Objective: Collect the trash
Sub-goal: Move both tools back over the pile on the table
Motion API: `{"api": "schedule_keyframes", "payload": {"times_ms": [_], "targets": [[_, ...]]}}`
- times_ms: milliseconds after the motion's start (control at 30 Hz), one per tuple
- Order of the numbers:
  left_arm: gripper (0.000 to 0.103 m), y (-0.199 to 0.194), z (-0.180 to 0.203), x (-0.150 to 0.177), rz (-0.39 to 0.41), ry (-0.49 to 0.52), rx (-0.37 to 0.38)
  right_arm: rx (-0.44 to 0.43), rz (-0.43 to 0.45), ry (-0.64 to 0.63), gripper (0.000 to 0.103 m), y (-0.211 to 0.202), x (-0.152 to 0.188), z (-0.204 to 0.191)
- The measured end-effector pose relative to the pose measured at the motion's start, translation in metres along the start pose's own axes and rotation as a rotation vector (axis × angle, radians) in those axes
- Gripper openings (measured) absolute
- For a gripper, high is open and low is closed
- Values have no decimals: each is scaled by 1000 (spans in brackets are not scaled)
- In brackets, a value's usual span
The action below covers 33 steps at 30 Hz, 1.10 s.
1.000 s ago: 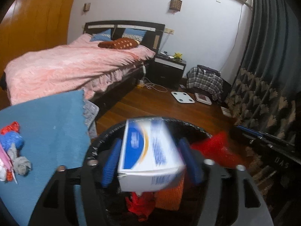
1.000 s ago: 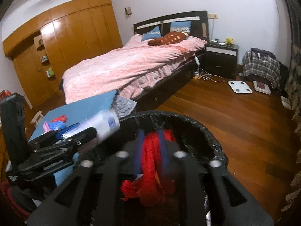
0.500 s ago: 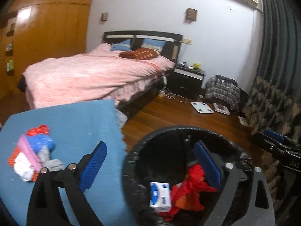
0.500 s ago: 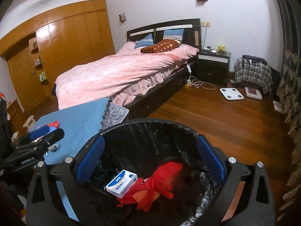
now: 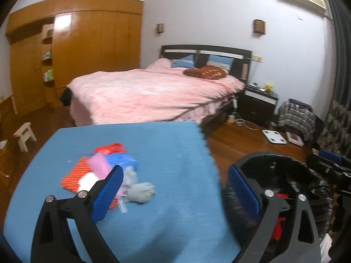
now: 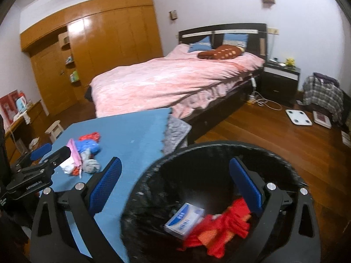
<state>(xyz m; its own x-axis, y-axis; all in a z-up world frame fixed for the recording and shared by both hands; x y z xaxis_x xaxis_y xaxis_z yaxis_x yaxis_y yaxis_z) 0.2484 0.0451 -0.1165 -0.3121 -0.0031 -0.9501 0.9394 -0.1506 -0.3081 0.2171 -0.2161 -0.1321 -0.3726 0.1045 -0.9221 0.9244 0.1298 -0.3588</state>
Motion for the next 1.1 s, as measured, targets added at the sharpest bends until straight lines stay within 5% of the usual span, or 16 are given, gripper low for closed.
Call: {"api": "schedule_keyframes", "payload": {"times_ms": [367,1100], "targets": [[94,-4,-90,15,-4,-7,-163,-103,-14,-46,96,45,2,-81],[94,8,-185,68,-80,-53,-288,-200,-170,-122,96,144,73,-196]]}}
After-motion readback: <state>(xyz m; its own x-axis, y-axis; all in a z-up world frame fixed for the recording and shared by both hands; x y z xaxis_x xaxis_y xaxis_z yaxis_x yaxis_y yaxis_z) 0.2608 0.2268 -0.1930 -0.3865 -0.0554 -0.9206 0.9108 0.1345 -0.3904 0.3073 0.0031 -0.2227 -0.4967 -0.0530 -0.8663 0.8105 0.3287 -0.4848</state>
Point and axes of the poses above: each gripper's, at about its wrist camera, not at the fingertips, and y roughly the way its jaws point, z to its right, x to its underside, the point moved 10 cm from there along y, roughly the way its jaws point, and after that the axes turned 12 degrees about z, right-handed, at the moved point
